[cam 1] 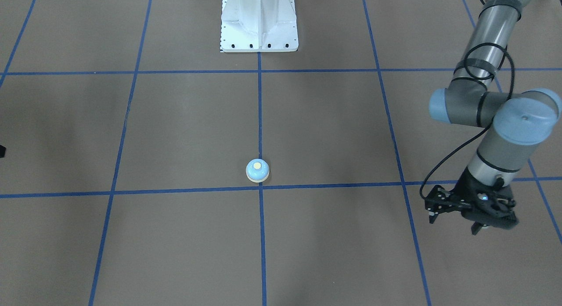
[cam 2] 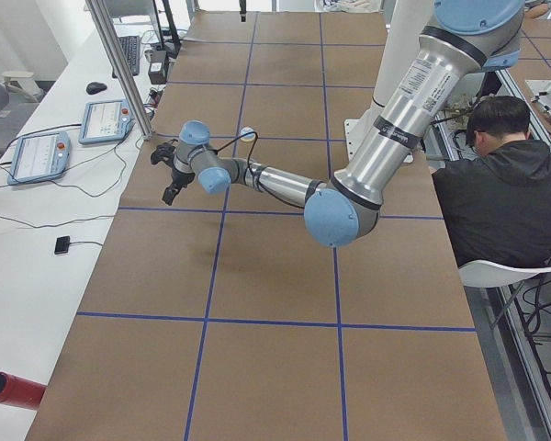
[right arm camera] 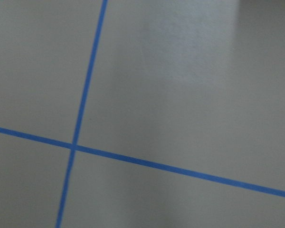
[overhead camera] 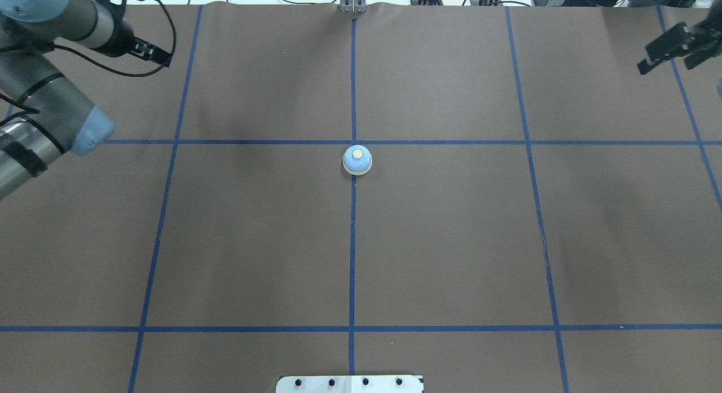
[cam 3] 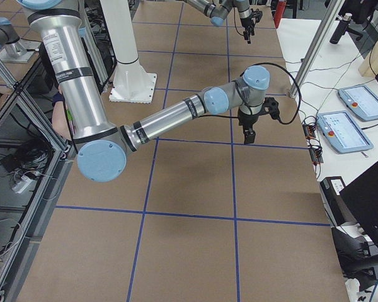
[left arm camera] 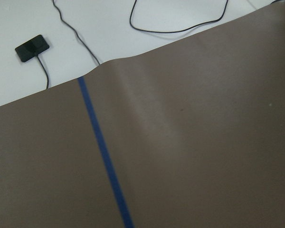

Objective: Place and press bell with both arms
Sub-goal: 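Move the right gripper over the bell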

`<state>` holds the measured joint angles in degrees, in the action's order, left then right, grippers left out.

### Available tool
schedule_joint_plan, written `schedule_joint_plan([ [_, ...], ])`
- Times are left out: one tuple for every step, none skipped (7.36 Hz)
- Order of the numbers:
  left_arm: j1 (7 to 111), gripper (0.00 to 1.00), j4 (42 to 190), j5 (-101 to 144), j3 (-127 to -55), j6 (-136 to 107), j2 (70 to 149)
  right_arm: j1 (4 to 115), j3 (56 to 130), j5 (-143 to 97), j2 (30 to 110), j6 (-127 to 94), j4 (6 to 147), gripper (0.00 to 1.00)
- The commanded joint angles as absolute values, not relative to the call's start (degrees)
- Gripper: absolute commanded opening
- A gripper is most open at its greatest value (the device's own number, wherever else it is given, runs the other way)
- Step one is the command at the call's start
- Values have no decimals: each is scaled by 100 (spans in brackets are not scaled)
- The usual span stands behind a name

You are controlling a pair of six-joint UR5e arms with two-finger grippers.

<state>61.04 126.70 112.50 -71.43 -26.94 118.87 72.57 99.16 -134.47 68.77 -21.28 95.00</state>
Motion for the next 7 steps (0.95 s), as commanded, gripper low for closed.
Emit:
schedule_joint_plan([
  [6608,100,12674,11496,-7320,-1980,11051,6358,9643,-13053,5849,-3937,9466,100],
  [6853,100,12674,11696,-7478,-1612,10665,5954,9633,-12730,5514,-4660,9466,100],
  [7203,100,12665,12081,-7732,-1330,10278,5593,9502,-12422,5119,-5093,9466,100],
  [7607,100,12604,12511,-7961,-1179,9996,5338,9127,-12280,4672,-5637,9466,92],
  [7977,100,12221,12707,-8233,-717,9741,5213,8836,-12235,4380,-5869,9466,68],
  [8137,100,11486,12700,-8679,-77,9477,5073,8790,-12147,4351,-5871,9457,34],
  [8400,100,10687,12683,-9180,547,9266,4949,8780,-11972,4351,-5932,9457,12],
])
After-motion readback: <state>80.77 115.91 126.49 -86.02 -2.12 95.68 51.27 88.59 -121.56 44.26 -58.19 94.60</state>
